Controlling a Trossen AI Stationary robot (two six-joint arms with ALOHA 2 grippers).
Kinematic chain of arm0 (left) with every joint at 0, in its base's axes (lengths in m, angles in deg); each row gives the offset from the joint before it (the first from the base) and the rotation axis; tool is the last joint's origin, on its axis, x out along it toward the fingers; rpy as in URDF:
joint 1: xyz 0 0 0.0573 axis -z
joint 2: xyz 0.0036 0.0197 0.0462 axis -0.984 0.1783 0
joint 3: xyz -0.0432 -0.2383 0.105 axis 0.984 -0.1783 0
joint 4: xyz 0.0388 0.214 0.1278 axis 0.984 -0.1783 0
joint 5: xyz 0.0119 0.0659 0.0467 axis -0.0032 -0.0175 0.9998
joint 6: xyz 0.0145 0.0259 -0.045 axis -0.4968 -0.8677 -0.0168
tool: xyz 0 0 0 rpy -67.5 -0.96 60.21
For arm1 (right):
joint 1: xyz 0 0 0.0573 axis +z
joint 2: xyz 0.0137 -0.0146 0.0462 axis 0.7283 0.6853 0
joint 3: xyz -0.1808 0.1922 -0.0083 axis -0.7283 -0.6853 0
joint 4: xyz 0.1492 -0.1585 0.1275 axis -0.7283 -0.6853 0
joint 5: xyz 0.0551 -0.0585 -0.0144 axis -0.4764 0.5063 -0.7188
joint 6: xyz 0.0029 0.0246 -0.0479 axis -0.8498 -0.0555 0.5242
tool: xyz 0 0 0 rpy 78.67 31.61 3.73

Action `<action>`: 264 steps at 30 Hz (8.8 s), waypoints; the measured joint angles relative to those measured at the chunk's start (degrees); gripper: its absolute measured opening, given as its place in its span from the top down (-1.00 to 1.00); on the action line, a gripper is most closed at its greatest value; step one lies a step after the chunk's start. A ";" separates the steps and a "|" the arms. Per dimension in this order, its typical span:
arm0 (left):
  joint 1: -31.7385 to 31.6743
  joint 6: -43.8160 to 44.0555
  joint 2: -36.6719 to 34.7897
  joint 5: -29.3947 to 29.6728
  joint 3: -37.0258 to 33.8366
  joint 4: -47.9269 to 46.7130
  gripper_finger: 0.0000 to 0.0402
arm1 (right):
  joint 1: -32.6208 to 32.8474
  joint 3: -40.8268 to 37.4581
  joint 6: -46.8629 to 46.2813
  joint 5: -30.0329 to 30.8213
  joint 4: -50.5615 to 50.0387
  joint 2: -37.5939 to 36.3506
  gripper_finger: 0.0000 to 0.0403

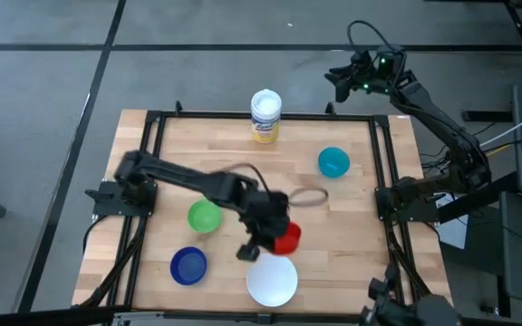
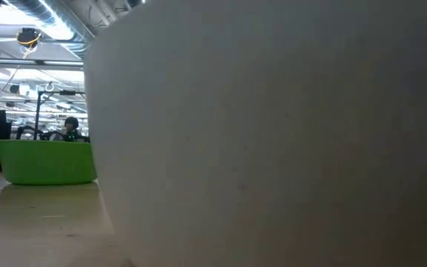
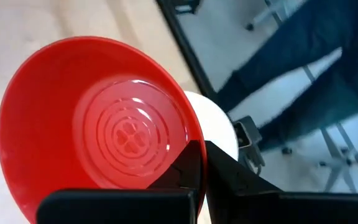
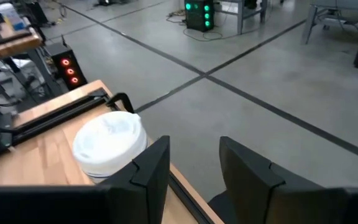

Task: Nest bowls inside each other
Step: Stack the red bowl on top of the white bowl, then stack the green bowl on top of the red bowl

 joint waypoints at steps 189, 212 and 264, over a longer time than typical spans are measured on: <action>8.39 19.47 12.12 8.91 6.62 -6.76 0.99 | 7.55 0.02 -9.08 -8.21 5.77 -0.32 0.22; 8.58 16.96 15.27 10.34 4.22 -3.24 0.99 | 7.55 0.02 -9.62 -8.19 5.77 -0.32 0.20; 6.01 13.79 15.64 22.54 4.20 -11.81 0.34 | 7.56 0.02 -8.57 -10.60 5.73 -0.32 0.13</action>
